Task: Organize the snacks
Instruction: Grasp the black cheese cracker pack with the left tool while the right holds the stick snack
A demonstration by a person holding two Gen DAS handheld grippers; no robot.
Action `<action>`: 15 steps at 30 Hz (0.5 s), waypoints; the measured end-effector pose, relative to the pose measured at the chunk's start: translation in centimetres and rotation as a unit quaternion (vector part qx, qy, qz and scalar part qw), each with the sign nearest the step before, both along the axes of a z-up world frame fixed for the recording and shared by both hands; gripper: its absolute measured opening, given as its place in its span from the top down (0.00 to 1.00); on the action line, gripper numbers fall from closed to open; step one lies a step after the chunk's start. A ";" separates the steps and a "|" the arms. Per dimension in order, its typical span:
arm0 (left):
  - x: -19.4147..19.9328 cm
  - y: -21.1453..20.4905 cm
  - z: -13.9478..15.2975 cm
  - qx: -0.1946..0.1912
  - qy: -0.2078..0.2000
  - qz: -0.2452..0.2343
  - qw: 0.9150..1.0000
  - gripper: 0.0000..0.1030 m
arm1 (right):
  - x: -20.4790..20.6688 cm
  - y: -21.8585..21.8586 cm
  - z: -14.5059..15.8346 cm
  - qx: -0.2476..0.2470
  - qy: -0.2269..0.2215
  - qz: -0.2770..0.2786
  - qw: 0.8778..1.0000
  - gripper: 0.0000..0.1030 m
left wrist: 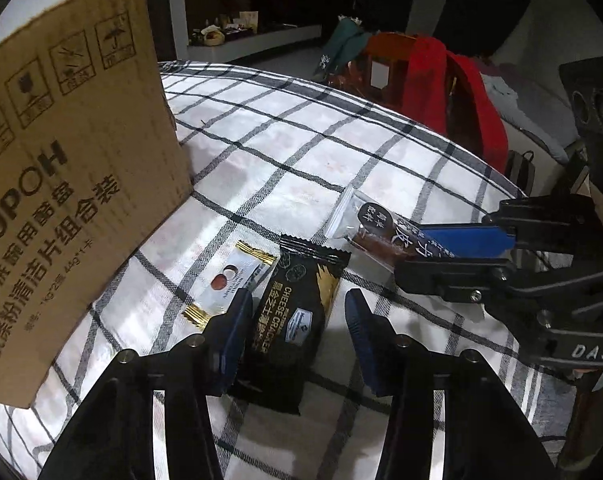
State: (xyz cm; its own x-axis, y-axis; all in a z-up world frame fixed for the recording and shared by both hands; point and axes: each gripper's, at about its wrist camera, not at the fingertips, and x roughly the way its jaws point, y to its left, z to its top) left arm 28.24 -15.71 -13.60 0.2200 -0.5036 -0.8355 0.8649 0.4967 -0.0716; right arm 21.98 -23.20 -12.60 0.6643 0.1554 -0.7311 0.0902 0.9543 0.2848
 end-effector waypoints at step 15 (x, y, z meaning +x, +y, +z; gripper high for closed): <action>-0.6 1.3 1.1 -0.019 -0.004 0.076 0.997 0.66 | -0.5 -0.1 0.9 -0.003 -0.017 -0.004 1.000 0.77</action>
